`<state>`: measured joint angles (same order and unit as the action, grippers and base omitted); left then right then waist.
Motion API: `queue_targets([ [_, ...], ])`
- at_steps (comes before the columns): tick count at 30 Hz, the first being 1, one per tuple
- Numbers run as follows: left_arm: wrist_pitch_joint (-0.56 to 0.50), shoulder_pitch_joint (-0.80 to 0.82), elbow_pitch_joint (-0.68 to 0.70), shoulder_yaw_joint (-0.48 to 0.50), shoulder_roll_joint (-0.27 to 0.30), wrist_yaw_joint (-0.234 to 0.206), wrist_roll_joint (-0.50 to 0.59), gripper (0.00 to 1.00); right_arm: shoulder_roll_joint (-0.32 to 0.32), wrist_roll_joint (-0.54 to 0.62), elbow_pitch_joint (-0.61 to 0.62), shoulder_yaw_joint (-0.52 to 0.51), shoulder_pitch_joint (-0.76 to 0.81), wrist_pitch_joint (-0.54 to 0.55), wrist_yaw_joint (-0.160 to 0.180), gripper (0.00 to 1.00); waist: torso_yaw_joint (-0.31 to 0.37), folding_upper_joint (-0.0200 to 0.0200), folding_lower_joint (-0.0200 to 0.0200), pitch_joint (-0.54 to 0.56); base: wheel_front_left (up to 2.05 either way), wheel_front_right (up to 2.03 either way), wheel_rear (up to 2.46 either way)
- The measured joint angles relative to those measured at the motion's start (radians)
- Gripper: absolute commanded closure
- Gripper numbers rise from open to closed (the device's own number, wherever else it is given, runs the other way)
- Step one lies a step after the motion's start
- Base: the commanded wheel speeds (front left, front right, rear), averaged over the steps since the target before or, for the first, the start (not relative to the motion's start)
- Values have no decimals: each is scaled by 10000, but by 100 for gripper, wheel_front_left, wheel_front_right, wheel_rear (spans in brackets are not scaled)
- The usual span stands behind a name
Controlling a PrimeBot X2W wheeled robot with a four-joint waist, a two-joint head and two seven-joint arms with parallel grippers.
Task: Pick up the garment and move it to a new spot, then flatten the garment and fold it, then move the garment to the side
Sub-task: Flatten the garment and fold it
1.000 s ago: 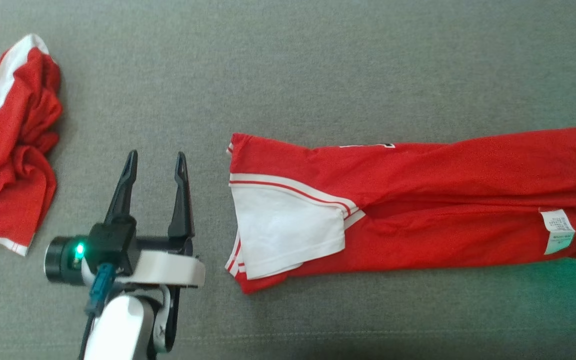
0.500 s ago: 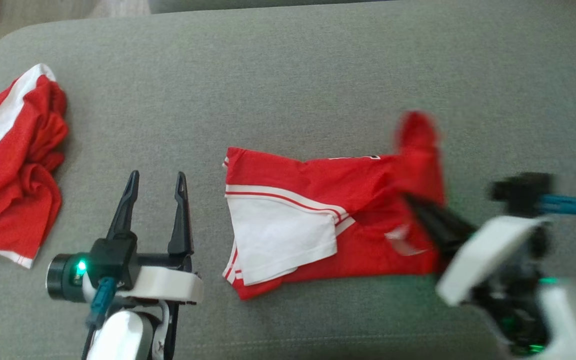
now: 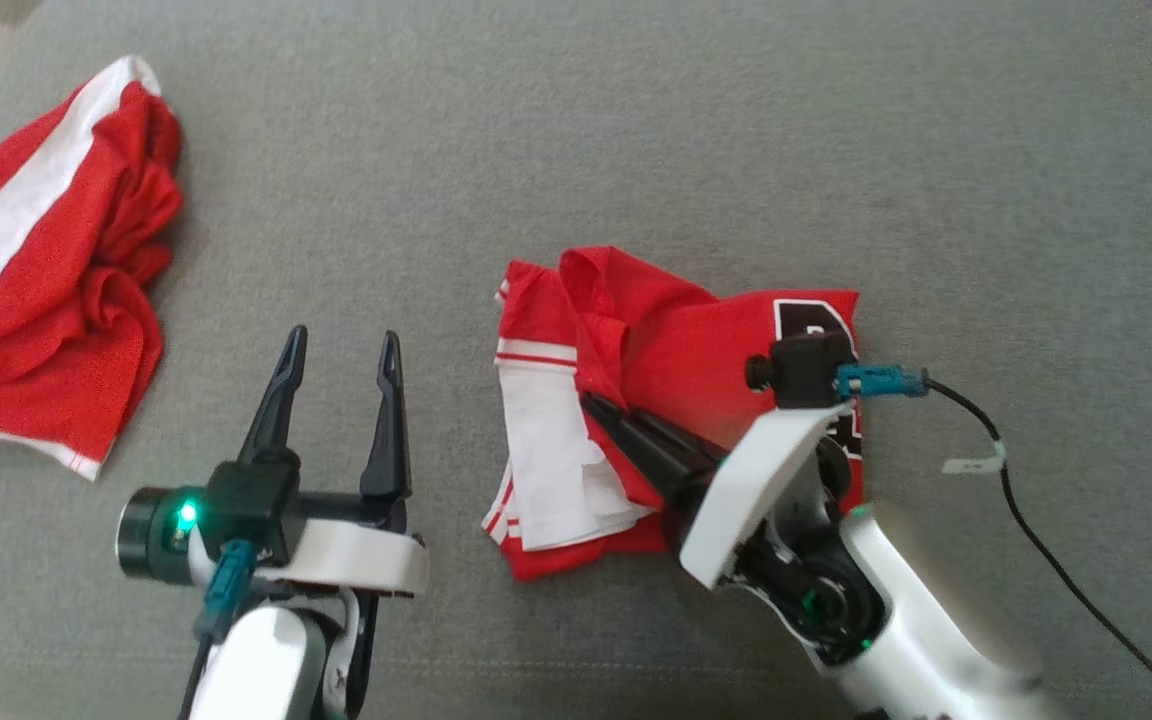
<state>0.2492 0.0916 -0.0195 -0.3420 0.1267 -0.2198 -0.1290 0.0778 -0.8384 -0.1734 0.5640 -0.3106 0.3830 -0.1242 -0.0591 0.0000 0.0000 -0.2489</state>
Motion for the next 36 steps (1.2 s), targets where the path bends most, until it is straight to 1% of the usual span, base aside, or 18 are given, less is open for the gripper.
queue_targets([
  [5,2,200,-88,-8,-40,-6,0,0,-6,-420,-976,627,-752,-805,0,100,-231,0,0,-286,0,0,0],
  [6,2,201,-109,-8,-48,-15,0,0,-6,-539,-1126,773,-868,-932,0,96,-251,0,0,-317,0,0,0],
  [7,2,204,-134,-10,-58,-15,0,0,-8,-631,-1269,901,-965,-1045,0,59,-263,0,0,-341,0,0,0],
  [8,2,204,-153,-10,-59,-15,0,0,-6,-658,-1400,1058,-1050,-1189,0,11,-264,0,0,-352,0,0,0],
  [9,2,205,-163,-8,-59,-17,-2,0,-4,-650,-1546,1340,-1193,-1592,0,0,-249,0,0,-347,0,0,0],
  [12,2,207,-169,-4,-58,-44,-2,0,77,-456,-1394,1839,-1463,-2408,0,0,-188,0,0,-330,0,0,0],
  [14,2,208,-171,-4,-58,-63,-2,0,332,-134,-1127,2098,-1686,-3012,0,0,-136,0,0,-301,0,0,0],
  [17,4,208,-173,8,-54,-94,-2,0,848,550,-746,1987,-1915,-4079,0,0,-37,0,0,-249,0,0,0],
  [20,4,205,-176,33,-44,-107,-2,0,1310,1398,-529,1110,-1898,-5093,0,0,80,0,0,-163,0,0,0],
  [22,4,198,-178,46,-42,-182,-2,0,1519,1914,-441,278,-1789,-5547,0,0,167,0,0,-98,0,0,0],
  [23,4,198,-178,46,-42,-182,-2,0,1519,1914,-441,278,-1789,-5547,0,0,167,0,0,-98,0,0,0],
  [26,4,144,-178,107,-2,-198,-21,0,1645,2669,-267,-1104,-1209,-5816,0,0,327,0,0,4,0,0,0],
  [31,4,112,-207,282,121,-268,-115,0,1687,3695,313,-3149,393,-5854,0,0,598,0,0,198,0,0,0],
  [34,4,101,-295,332,232,-268,-150,0,1685,4247,784,-4134,1210,-5653,0,0,708,0,0,361,0,0,0],
  [36,0,39,-355,362,309,-272,-150,0,1647,4497,1099,-4615,1665,-5444,0,0,773,0,0,488,0,0,0],
])
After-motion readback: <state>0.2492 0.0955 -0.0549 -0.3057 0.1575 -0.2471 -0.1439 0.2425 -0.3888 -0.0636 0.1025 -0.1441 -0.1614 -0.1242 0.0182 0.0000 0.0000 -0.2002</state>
